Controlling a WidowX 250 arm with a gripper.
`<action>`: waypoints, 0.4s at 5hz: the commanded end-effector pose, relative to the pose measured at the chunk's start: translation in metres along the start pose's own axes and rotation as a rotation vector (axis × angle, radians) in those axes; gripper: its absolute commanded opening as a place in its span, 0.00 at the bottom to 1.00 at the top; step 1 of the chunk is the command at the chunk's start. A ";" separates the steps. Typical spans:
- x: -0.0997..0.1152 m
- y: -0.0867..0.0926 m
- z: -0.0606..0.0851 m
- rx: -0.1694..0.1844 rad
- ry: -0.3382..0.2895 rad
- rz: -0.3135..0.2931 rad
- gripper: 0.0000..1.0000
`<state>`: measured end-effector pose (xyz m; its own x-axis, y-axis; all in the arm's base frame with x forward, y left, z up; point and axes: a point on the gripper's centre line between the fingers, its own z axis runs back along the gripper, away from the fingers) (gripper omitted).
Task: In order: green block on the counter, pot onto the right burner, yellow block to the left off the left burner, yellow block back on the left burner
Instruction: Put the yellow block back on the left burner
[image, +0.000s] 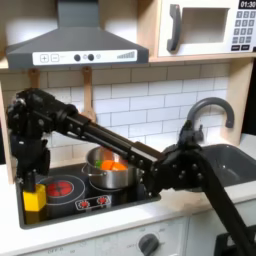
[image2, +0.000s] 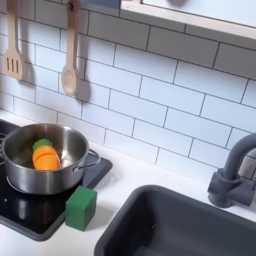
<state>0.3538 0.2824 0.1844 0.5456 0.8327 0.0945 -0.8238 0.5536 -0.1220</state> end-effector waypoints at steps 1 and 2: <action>0.001 0.003 -0.005 0.006 0.006 0.000 1.00; 0.001 0.004 -0.005 0.009 0.004 -0.007 1.00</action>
<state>0.3530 0.2854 0.1735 0.5559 0.8273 0.0811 -0.8203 0.5618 -0.1074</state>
